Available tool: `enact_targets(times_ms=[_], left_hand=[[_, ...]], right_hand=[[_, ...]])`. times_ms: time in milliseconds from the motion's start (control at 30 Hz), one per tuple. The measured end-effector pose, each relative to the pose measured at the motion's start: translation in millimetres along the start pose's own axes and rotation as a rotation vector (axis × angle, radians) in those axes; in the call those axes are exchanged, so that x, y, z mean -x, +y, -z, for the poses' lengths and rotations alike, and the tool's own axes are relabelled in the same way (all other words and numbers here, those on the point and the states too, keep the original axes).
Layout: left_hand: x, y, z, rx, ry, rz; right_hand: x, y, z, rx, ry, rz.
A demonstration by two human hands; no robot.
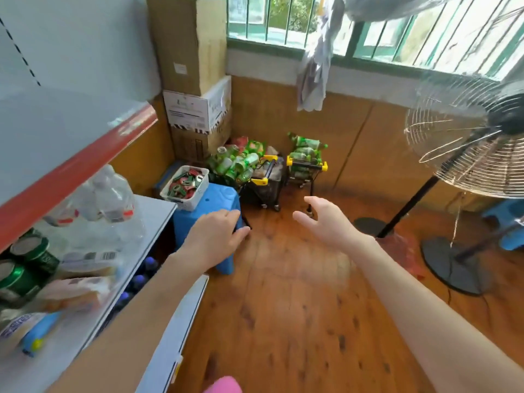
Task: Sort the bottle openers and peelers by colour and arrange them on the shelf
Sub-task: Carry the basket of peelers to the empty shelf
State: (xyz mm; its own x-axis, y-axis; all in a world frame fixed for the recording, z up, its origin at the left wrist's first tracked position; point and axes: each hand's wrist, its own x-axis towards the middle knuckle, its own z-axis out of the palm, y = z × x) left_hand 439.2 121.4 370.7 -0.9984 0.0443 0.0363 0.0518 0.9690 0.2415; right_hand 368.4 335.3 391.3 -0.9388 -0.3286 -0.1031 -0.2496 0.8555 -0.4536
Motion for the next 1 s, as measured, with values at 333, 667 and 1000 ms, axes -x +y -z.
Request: enact_targets(times_ms=[333, 667, 1000], left_hand=[[-189.9, -114.8, -22.7, 0.115, 0.009, 0.336], [-343.3, -215.4, -36.4, 0.225, -0.026, 0.663], [-430.5, -276.7, -101.8, 0.423, -0.017, 1.212]], right_hand=[[-269.9, -35.1, -20.8, 0.102, -0.177, 0.208], [-490.8, -65.4, -47.6, 0.138, -0.36, 0.302], [-692.1, -68.9, -113.7, 0.204, -0.655, 0.493]])
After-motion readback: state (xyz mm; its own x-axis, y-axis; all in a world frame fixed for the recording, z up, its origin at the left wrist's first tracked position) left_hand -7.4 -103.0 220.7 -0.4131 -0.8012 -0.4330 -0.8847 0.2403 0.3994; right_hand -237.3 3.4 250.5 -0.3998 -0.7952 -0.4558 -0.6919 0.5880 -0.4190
